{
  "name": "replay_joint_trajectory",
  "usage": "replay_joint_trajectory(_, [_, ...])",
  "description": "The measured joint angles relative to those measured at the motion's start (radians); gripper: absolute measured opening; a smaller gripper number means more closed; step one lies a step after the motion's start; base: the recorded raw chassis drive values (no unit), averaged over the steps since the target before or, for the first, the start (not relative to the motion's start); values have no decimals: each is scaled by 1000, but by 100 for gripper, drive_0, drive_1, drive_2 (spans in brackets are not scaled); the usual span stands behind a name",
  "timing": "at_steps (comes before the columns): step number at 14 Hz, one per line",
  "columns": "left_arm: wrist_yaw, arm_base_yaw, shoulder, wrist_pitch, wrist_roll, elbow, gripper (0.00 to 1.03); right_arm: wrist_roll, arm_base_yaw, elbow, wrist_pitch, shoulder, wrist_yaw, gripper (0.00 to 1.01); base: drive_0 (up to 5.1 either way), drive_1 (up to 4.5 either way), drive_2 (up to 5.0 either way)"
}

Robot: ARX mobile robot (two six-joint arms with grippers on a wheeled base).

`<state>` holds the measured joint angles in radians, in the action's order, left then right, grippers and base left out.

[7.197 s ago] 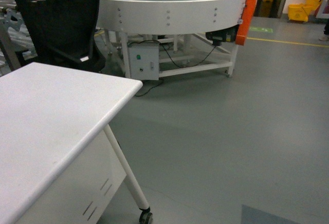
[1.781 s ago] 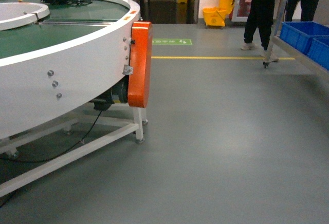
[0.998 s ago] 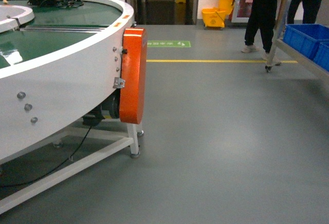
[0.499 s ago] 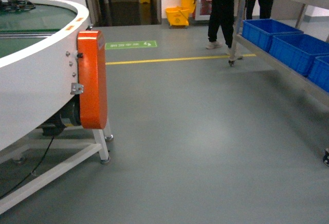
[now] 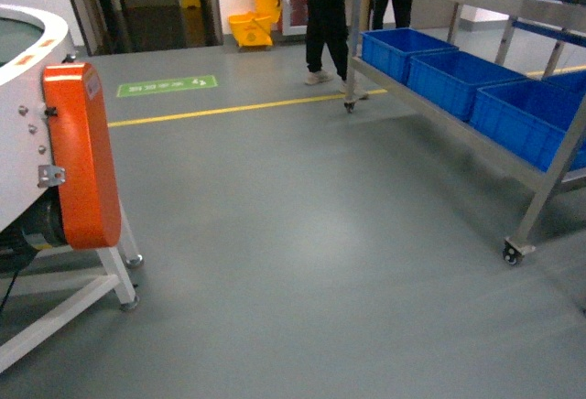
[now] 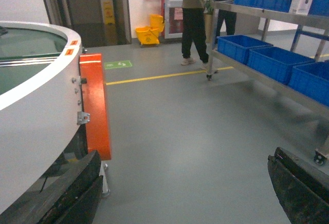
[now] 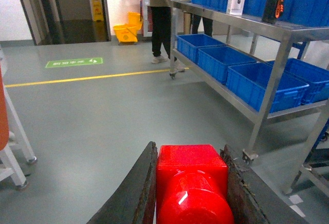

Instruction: Pick red block from blue box to shelf

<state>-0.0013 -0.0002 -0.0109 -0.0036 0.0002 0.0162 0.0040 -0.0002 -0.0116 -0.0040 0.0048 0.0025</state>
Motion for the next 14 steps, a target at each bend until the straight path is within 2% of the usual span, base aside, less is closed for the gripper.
replay_joint_trajectory(14, [1,0,0,0,0,0,98,0,0,0,0,0,0,28,-155,-155,-155])
